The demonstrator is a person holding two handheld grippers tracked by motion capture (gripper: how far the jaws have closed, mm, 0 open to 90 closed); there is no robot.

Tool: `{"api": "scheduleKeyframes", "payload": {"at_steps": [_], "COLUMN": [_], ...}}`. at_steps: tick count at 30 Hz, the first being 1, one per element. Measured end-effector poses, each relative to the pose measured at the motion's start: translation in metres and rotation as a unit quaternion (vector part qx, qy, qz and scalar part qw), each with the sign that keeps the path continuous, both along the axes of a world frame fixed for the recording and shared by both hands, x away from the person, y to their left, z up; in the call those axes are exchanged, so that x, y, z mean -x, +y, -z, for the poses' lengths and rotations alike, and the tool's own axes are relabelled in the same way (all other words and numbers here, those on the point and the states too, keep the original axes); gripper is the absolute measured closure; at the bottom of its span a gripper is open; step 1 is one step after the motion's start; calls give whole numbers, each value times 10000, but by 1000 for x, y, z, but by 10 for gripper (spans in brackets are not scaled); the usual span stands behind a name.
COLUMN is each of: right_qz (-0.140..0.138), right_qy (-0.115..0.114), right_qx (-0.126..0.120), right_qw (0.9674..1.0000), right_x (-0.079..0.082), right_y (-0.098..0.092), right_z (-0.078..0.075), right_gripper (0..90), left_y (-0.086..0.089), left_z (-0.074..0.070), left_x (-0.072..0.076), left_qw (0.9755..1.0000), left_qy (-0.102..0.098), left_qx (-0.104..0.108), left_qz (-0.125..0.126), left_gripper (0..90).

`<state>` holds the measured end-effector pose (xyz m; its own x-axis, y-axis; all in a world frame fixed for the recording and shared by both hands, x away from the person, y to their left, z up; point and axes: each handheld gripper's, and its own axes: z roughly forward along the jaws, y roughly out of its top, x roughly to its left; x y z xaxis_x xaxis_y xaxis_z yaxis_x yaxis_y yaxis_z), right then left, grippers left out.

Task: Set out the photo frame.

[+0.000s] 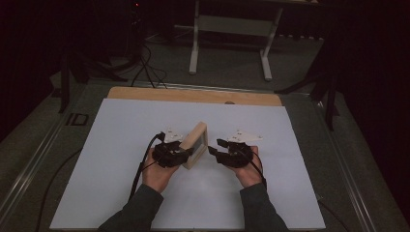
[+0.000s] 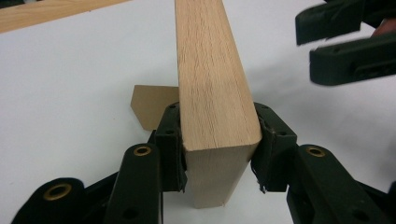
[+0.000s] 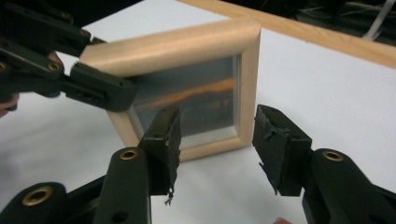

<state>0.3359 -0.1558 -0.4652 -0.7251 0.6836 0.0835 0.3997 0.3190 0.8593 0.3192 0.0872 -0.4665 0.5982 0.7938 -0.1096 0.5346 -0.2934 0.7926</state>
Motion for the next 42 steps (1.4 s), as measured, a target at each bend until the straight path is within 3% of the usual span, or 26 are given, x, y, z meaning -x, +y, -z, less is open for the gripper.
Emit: {"api": "scheduleKeyframes", "payload": {"at_steps": [13, 21, 29, 42], "right_qz": [73, 215, 375, 412], "right_qy": [-217, -372, -439, -426], "right_qx": [-63, -179, -149, 44], "right_qw": [9997, 9989, 9982, 9982], "right_x": [-13, -26, -35, -49], "right_y": [12, 22, 29, 40], "right_z": [-16, -25, -27, -25], "right_gripper": [547, 664, 857, 895], "left_y": [1, 1, 2, 4], "left_z": [0, 2, 3, 4], "left_x": [5, 10, 13, 15], "left_qw": [9995, 9985, 9980, 9970], "left_qy": [-205, -397, -450, -539], "left_qx": [-247, -323, -366, -389], "left_qz": [75, 183, 254, 388], "left_gripper": [602, 603, 602, 602]}}
